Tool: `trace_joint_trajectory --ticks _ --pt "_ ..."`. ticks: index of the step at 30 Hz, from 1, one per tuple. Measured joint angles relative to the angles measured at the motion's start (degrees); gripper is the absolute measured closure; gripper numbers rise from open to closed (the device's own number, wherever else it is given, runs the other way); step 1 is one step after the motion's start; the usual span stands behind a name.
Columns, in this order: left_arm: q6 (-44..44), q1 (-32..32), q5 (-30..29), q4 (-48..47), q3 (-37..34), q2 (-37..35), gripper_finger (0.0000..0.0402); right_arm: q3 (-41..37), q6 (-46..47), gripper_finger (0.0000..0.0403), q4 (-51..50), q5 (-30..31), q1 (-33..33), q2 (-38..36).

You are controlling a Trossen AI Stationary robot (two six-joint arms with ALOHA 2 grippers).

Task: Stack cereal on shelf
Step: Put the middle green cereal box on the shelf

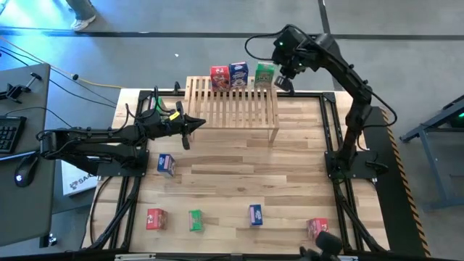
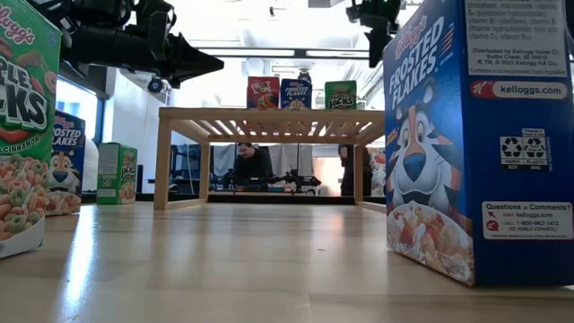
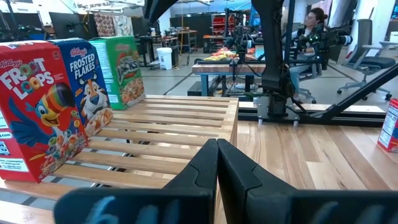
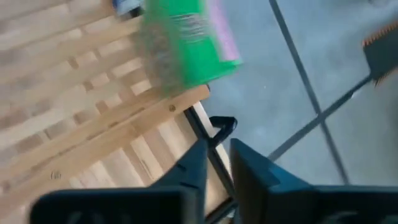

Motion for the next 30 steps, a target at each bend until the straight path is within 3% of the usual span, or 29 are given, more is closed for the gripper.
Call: trace_joint_trajectory --ticks 3,7,19,30 --pt "0.0 0.0 0.0 0.0 0.0 0.0 0.0401 -1.9 2.2 0.0397 0.2 0.0 -1.7 0.0" --pt "-0.4 0.0 0.0 -0.1 0.0 0.0 0.0402 -7.9 5.5 0.0386 2.6 -0.7 -3.6 -0.1" --pt "-0.5 0.0 0.0 -0.5 0.0 0.0 0.0402 -33.4 9.5 0.0401 32.5 -2.5 -5.9 -6.0" --pt "-0.5 0.0 0.0 -0.5 0.0 0.0 0.0401 -41.7 8.8 0.0402 45.0 -4.1 -6.1 -6.1"
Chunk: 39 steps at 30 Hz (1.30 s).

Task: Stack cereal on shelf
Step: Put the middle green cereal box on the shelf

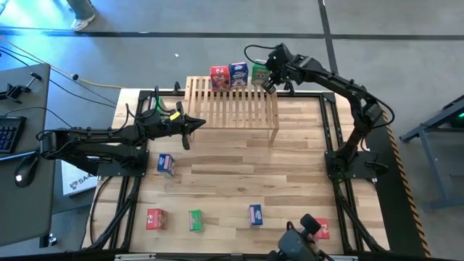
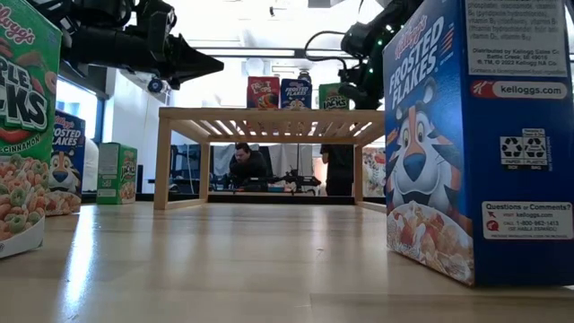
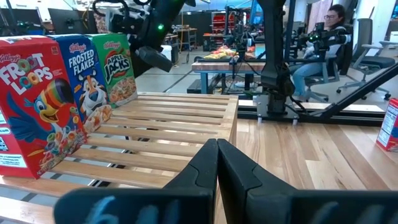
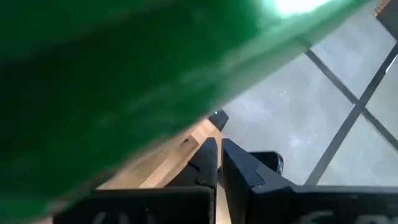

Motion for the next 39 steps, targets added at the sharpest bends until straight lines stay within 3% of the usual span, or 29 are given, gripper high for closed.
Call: trace_joint_trajectory --ticks 10,18,25,39 --pt "0.0 0.0 0.0 0.0 0.0 0.0 0.0401 0.0 -2.8 0.0402 3.6 3.4 -0.7 -4.0" --pt "0.0 0.0 0.0 0.0 0.0 0.0 0.0402 0.0 -5.8 0.0402 8.5 -3.1 -4.0 -8.4" --pt "0.0 0.0 0.0 0.0 0.0 0.0 0.0402 -0.5 -2.9 0.0403 5.4 -21.1 -9.2 -9.3" --pt "0.0 0.0 -0.6 0.0 0.0 0.0 0.0402 -8.7 4.5 0.0403 17.3 -23.0 -9.3 -9.3"
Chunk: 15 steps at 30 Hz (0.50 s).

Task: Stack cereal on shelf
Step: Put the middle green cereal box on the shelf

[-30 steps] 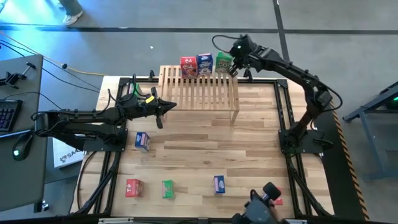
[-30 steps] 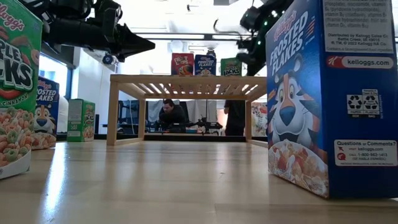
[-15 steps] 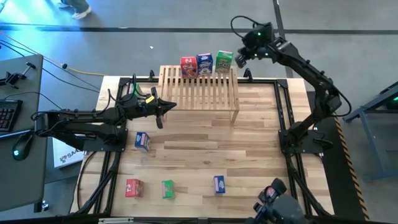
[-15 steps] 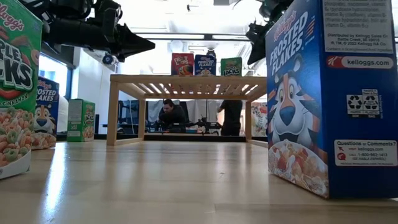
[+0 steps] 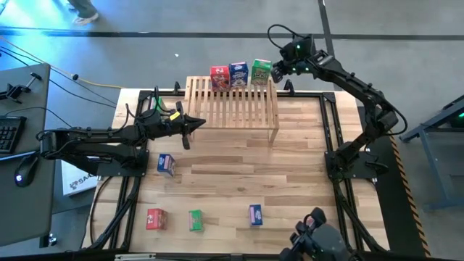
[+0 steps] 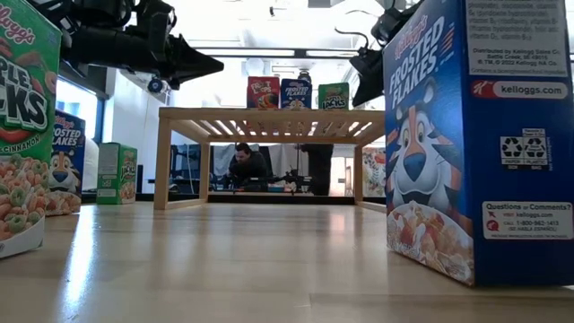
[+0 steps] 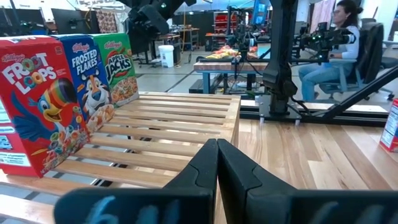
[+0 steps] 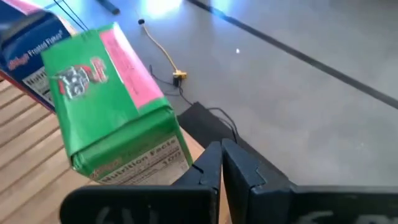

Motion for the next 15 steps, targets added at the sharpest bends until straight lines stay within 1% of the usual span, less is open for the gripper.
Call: trace_joint_trajectory --ticks 5,10,11,12,15 --pt "0.0 0.0 -0.1 0.0 0.0 0.0 0.0401 0.0 -0.5 0.0403 3.6 -0.2 0.4 0.0" --pt "-0.5 0.0 -0.1 0.1 0.0 0.0 0.0401 0.0 -5.8 0.0403 9.4 -0.8 -1.1 0.0" --pt "-0.5 0.0 -0.1 0.1 0.0 0.0 0.0402 0.2 -6.2 0.0403 10.5 -2.2 -2.0 0.0" --pt "-0.5 0.0 -0.1 0.1 0.0 0.0 0.0402 0.3 -6.4 0.0403 11.9 -5.0 -3.0 0.0" --pt "-0.5 0.0 -0.1 0.1 0.0 0.0 0.0401 0.5 -5.6 0.0403 16.0 -15.3 -5.6 0.3"
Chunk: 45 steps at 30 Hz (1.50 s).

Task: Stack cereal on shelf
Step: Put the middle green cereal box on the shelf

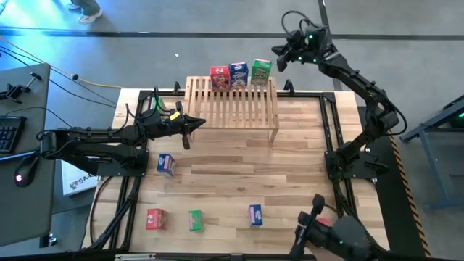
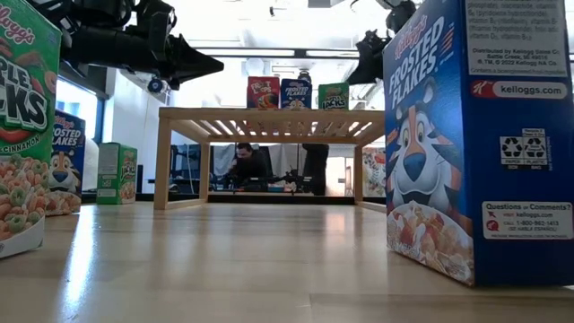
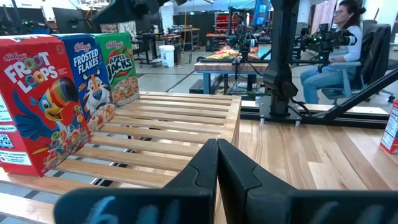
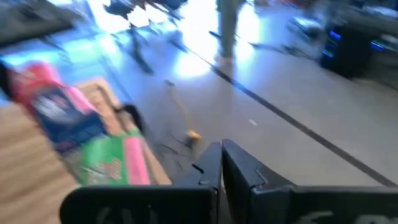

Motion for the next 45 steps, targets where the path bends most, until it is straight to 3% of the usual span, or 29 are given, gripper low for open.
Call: trace_joint_trajectory --ticks 4,9,19,22,32,45 --pt "0.0 0.0 0.0 0.0 0.0 0.0 0.0402 0.6 4.0 0.0403 0.0 -5.2 -1.5 0.2" --pt "0.0 0.0 -0.1 0.1 0.0 0.0 0.0402 5.9 3.4 0.0403 -7.3 -4.0 -0.2 0.2" --pt "0.4 0.0 -0.3 0.1 0.0 0.1 0.0402 10.9 1.1 0.0403 -17.4 13.2 5.6 0.2" --pt "0.4 0.0 -0.4 0.1 0.0 0.2 0.0402 11.0 0.4 0.0403 -18.1 15.9 7.6 0.7" --pt "0.5 0.0 -0.4 0.9 0.0 2.0 0.0402 11.0 -3.3 0.0403 -15.0 15.2 8.4 2.2" --pt "0.5 0.0 -0.4 1.8 0.0 2.3 0.0401 11.0 -1.2 0.0403 -10.7 5.1 4.6 8.9"
